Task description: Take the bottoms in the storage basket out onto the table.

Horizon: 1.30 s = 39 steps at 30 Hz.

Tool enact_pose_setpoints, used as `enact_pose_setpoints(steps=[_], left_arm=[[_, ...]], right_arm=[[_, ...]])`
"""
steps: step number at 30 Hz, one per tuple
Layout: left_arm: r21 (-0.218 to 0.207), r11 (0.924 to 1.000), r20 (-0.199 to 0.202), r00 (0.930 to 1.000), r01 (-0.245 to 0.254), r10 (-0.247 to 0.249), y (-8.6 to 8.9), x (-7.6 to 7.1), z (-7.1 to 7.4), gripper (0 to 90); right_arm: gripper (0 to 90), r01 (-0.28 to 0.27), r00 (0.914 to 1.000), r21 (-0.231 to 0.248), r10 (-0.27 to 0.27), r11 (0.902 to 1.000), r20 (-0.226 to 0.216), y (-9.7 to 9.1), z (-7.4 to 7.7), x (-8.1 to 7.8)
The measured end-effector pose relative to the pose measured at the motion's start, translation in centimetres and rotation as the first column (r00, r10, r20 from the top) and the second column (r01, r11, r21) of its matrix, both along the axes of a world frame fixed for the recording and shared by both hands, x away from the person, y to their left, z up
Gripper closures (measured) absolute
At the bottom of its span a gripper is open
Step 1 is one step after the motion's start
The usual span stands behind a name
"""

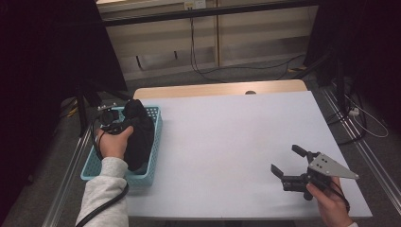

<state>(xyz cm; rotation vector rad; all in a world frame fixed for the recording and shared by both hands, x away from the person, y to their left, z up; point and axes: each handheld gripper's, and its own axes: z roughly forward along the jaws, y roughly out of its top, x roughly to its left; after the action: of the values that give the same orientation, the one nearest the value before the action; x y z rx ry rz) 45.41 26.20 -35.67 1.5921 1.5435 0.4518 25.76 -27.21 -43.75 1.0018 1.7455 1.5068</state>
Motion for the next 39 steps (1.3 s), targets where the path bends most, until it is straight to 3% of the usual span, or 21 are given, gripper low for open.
enact_pose_setpoints(steps=[3,8,12,18,24,28,33,39], left_arm=[[-0.063,0.9977,0.049,0.9985,0.026,-0.022,-0.7,-0.2,1.2,75.8],[-0.079,0.9928,0.109,0.9907,0.089,-0.081,-2.6,-0.3,3.0,75.9],[-0.082,0.9865,0.156,0.9794,0.141,-0.127,-4.3,-0.6,4.3,75.8],[-0.104,0.9694,0.195,0.9603,0.222,-0.199,-6.9,-1.2,5.4,75.8],[-0.107,0.9488,0.196,0.9418,0.297,-0.273,-9.6,-1.7,4.9,75.8],[-0.101,0.9324,0.196,0.9258,0.347,-0.323,-11.2,-2.3,3.9,75.7],[-0.086,0.9132,0.199,0.9049,0.399,-0.376,-13.2,-2.8,3.1,75.7],[-0.075,0.8845,0.204,0.8752,0.460,-0.438,-15.3,-3.1,2.5,75.7]], right_arm=[[0.2,-0.002,1.0000,0.001,0.002,1.0000,0.001,0.0,0.0,0.0],[0.2,-0.008,1.0000,-0.001,0.008,1.0000,-0.001,0.1,0.0,0.0],[0.2,-0.009,1.0000,0.000,0.009,1.0000,-0.001,0.1,0.0,0.0],[0.2,-0.009,1.0000,-0.001,0.009,1.0000,-0.001,0.1,0.0,0.0],[0.2,-0.011,0.9999,-0.002,0.011,0.9999,-0.003,0.1,0.0,0.0],[0.2,-0.012,0.9999,-0.003,0.012,0.9999,-0.001,0.1,0.0,0.0],[0.2,-0.012,0.9999,-0.001,0.012,0.9999,-0.002,0.1,0.0,0.0],[0.2,-0.011,0.9999,0.000,0.011,0.9999,-0.004,0.1,0.0,0.1]])
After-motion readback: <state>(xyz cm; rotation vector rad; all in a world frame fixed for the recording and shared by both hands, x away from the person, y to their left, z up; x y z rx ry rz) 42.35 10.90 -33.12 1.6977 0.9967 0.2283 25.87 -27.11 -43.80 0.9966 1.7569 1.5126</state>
